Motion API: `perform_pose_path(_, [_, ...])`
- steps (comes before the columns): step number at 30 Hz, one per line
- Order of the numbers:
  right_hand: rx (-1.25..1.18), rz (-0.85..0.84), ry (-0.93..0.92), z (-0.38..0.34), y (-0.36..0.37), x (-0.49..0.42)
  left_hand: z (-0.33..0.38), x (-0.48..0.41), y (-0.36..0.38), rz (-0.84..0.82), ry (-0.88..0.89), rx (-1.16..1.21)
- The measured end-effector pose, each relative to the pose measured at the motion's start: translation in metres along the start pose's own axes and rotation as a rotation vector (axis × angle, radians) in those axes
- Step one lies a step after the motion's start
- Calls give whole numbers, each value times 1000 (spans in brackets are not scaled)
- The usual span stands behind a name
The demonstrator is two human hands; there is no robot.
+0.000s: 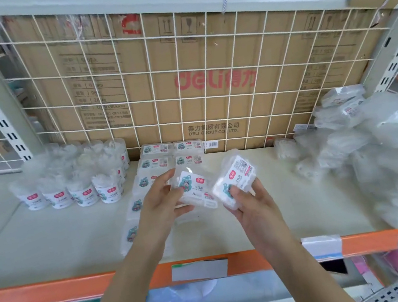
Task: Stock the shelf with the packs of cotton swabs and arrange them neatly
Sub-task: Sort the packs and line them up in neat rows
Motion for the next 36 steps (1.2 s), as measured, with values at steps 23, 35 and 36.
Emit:
perform_pose_path(23, [289,69,-100,2,11,19,-12,27,15,-148,117,-145])
perform_pose_path(35, [388,133,72,-5,-37,28,10,28,2,-154,525,-913])
perform_pose_path(36, [427,132,95,-3,-41,29,9,26,-3,-165,550,-1041])
Point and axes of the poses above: each hand's wrist, its own x-axis away from the middle knuckle, its own y-axis out of the palm, z = x × y, the point moved 9 cm from there along -x, towards the middle knuckle, and after that the axes turned 1 degree about x, right-handed, at the moved point
